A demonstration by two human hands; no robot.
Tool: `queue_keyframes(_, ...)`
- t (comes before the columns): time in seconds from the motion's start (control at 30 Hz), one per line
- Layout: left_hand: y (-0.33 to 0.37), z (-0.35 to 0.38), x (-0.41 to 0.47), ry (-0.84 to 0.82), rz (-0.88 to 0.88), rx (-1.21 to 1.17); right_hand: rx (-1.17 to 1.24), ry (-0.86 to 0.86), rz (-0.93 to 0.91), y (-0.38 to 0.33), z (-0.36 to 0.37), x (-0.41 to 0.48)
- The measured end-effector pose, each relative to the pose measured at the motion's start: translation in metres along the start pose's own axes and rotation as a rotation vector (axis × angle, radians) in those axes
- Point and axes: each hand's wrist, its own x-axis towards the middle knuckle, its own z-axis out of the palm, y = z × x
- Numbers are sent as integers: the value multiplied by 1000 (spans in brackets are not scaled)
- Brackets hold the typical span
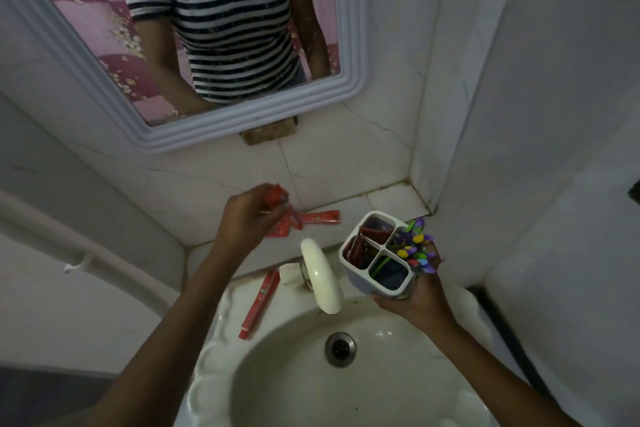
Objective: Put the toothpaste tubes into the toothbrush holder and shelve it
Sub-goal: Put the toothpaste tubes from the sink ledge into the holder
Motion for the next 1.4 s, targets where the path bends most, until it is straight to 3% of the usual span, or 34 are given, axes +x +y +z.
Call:
queue_keyframes(0.1,57,-7,-1,-42,34,-269,15,13,-11,0,-1,-2)
queue_keyframes(0.2,90,-2,-2,-233,57,-324,35,22,-21,-3,-1,-2)
queue_keyframes(0.43,85,39,5,-429,97,24,8,7,-14,-2,-1,-1)
queue_keyframes(0.5,76,36,8,-416,43,-32,-4,3,0,1,-1,-1)
queue_keyframes(0.57,53,31,14,-264,-3,-31,-1,-1,16,5,0,1)
queue_keyframes(0.67,-10,31,23,-82,-143,206,2,-9,29,8,1,2)
queue_keyframes(0.77,-67,43,20,-259,-312,491,14,-1,36,9,1,1)
queue_keyframes(0.87,-107,52,10,-461,-283,732,39,-10,28,8,1,1)
queue_keyframes(1.0,-129,59,7,-358,-114,908,13,4,-8,6,1,-1)
queue_keyframes(1.13,-96,48,13,-491,-190,735,22,16,-18,2,0,-1)
queue_keyframes(1.27,-30,27,24,-235,-273,155,24,16,-30,0,-1,-3)
queue_keyframes(1.4,45,26,36,-203,-80,-255,14,17,-23,-2,-1,-4)
